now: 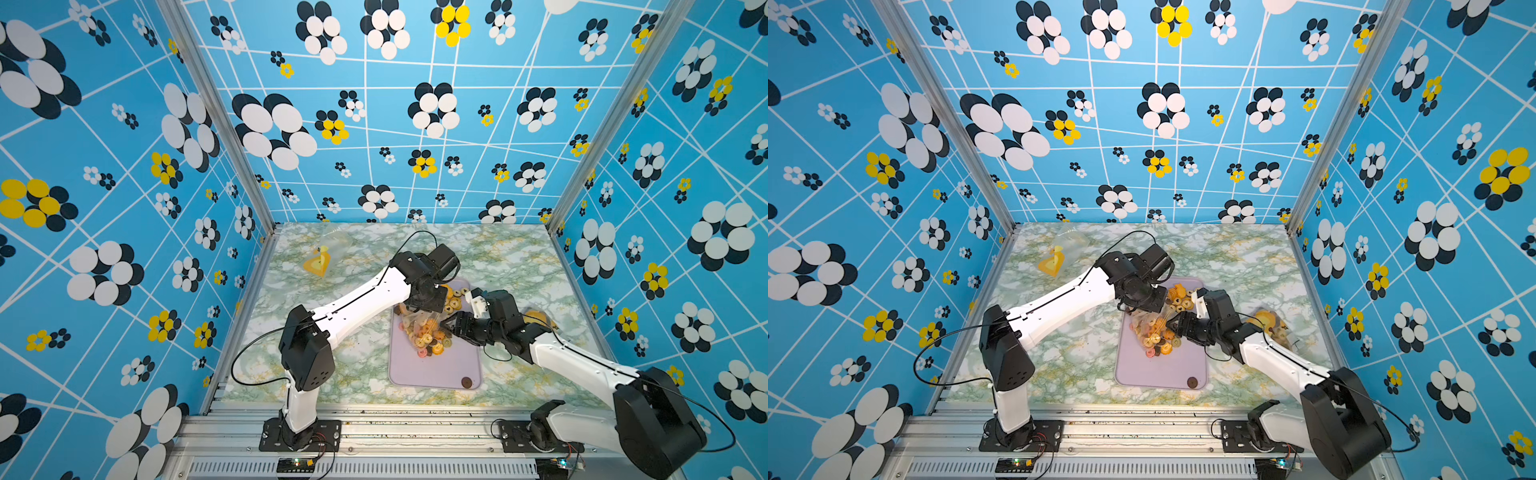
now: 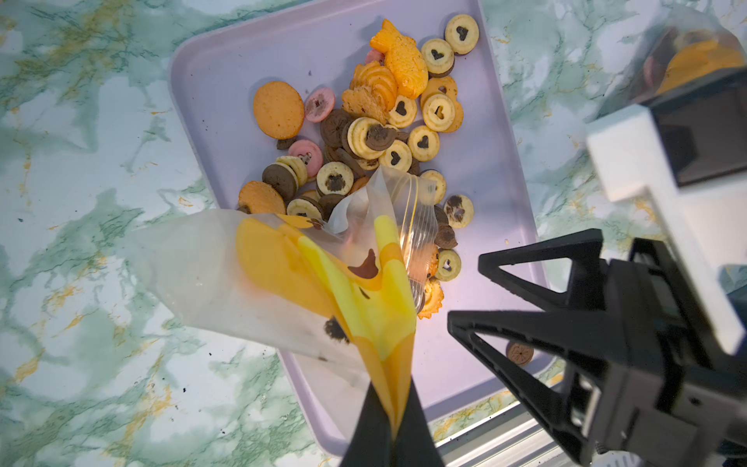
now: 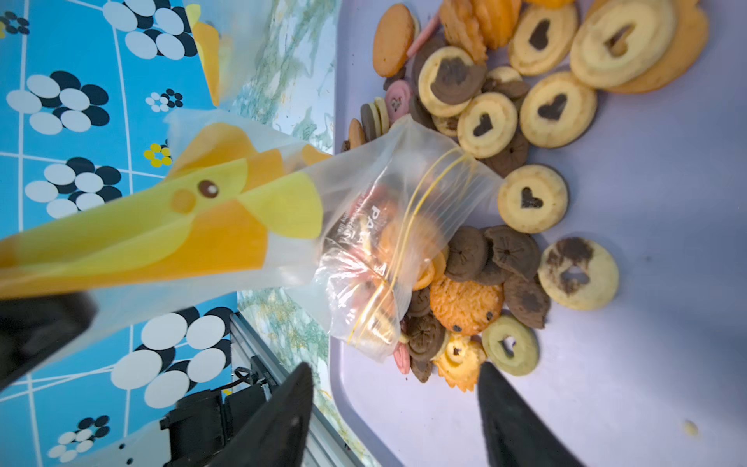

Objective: Pour cookies out of the ziploc bag
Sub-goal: 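Pour the cookies out of the ziploc bag onto the tray.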

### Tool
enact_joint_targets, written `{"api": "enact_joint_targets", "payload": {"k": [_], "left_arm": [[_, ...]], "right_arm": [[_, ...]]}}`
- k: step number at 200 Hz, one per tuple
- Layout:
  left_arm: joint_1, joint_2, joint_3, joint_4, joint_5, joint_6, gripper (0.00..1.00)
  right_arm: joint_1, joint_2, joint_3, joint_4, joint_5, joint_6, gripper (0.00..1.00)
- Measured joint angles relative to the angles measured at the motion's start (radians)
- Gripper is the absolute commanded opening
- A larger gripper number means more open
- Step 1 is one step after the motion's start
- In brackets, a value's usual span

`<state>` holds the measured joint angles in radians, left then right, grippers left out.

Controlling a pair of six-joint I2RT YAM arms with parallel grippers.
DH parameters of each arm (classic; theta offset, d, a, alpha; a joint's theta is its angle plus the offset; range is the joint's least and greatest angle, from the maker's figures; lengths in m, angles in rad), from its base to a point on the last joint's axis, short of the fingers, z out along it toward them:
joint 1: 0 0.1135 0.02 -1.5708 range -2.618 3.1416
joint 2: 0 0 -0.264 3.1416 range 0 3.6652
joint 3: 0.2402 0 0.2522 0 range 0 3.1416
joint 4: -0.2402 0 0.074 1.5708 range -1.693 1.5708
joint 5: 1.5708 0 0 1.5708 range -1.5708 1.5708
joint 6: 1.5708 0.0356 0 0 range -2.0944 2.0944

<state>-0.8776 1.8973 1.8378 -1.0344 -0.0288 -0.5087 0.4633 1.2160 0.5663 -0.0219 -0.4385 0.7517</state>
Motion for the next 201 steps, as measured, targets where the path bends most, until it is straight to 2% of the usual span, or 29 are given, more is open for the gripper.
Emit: {"api": "enact_joint_targets", "payload": {"k": [18,39,44,73,93,137,171,201], "left_arm": [[0.013,0.000,-0.006,0.021,0.019,0.001,0.18],[0.029,-0.001,-0.024,0.046,0.039,0.001,0.42],[0.034,-0.002,-0.029,0.049,0.043,-0.002,0.51],[0.077,-0.043,-0.080,0.079,0.074,-0.009,0.86],[0.133,-0.105,-0.129,0.109,0.102,-0.021,1.00],[0.323,-0.325,-0.314,0.215,0.192,-0.056,0.99],[0.542,-0.475,-0.524,0.319,0.293,-0.113,1.00],[0.695,-0.531,-0.710,0.421,0.417,-0.174,1.00]], "right_arm": [[0.000,-0.050,0.000,-0.048,0.024,-0.017,0.87],[0.000,-0.095,0.001,-0.097,0.053,-0.041,0.93],[0.000,-0.103,0.002,-0.108,0.060,-0.043,0.94],[0.000,-0.112,0.050,-0.187,0.084,-0.080,0.99],[0.000,-0.094,0.118,-0.223,0.095,-0.097,0.99],[0.024,0.013,0.285,-0.284,0.141,-0.135,0.99],[0.123,0.135,0.485,-0.388,0.231,-0.187,0.99],[0.211,0.270,0.683,-0.488,0.324,-0.241,0.99]]}}
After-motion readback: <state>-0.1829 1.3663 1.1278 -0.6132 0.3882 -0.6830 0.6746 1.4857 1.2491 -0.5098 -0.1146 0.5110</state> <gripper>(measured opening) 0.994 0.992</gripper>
